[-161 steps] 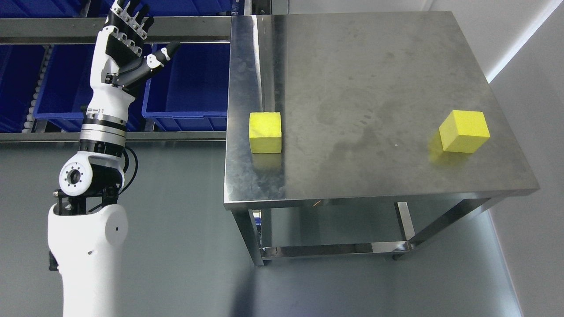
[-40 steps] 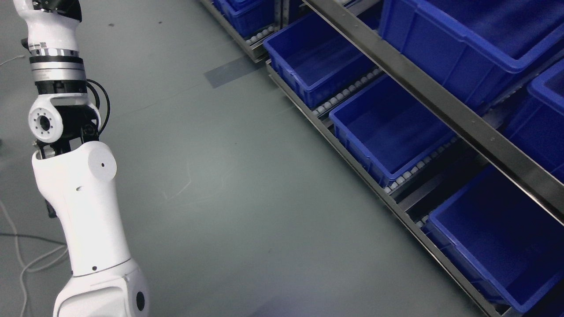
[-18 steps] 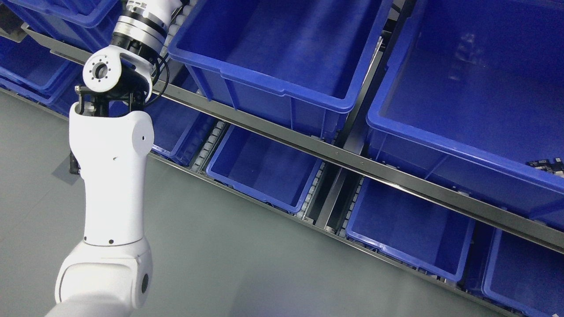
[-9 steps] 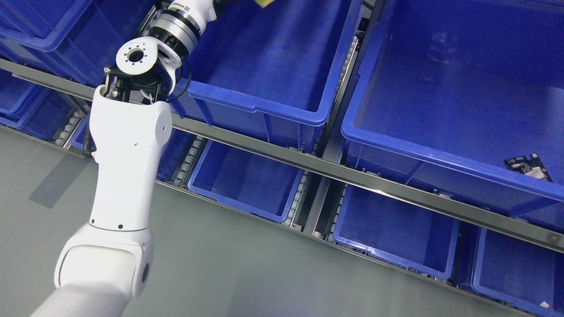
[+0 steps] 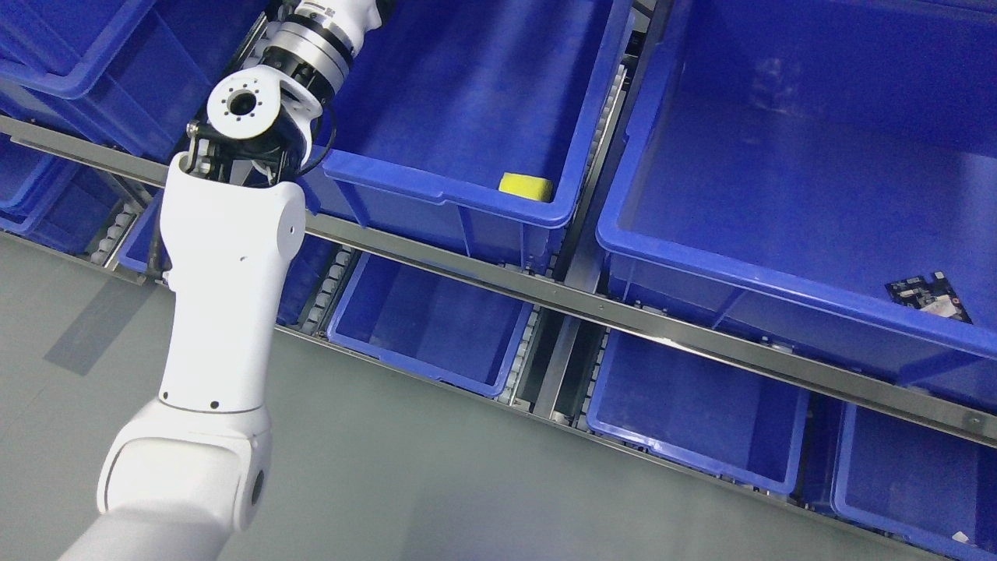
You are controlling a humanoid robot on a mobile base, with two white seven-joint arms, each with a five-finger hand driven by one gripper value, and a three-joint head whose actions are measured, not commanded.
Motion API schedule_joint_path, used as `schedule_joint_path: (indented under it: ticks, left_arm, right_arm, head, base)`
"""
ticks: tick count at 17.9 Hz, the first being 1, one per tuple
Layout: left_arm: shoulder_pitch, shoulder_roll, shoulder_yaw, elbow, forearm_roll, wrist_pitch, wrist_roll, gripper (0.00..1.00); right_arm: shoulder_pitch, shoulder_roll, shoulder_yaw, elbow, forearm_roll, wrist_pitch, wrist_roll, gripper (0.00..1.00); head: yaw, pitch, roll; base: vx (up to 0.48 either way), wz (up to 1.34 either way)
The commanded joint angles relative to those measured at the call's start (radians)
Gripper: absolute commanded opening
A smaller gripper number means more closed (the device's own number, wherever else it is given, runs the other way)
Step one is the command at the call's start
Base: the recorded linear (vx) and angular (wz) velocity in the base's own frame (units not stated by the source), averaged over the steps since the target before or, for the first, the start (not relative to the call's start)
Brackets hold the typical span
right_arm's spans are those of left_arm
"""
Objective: Move yellow foam block to right shelf middle
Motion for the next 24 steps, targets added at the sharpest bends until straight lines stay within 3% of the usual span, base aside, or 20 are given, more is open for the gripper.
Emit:
schedule_joint_path:
  ticks: [1, 4, 6, 24]
  left_arm:
    - [0.198, 0.017, 0.065, -0.318, 0.033, -0.108, 0.101, 1.0]
    - [0.342, 0.017, 0.046, -0.334, 0.033, -0.198, 0.104, 1.0]
    - [0.379, 0.017, 0.038, -0.334, 0.033, -0.2, 0.101, 1.0]
    - [0.38, 0.017, 0.051, -0.334, 0.035, -0.194, 0.103, 1.0]
  right_arm:
    - [0.002, -0.017, 0.0, -0.017, 0.003, 0.0, 0.0, 1.0]
    - [0.002, -0.017, 0.0, -0.017, 0.003, 0.0, 0.0, 1.0]
    - [0.002, -0.017, 0.0, -0.017, 0.003, 0.0, 0.0, 1.0]
    - [0.002, -0.017, 0.0, -0.017, 0.003, 0.0, 0.0, 1.0]
  head:
    - [0.0, 0.0, 0.0]
    - [0.0, 0.0, 0.0]
    - [0.0, 0.0, 0.0]
    - [0.0, 0.0, 0.0]
  base:
    - [0.0, 0.0]
    - [0.0, 0.0]
    - [0.0, 0.0]
    - [0.0, 0.0]
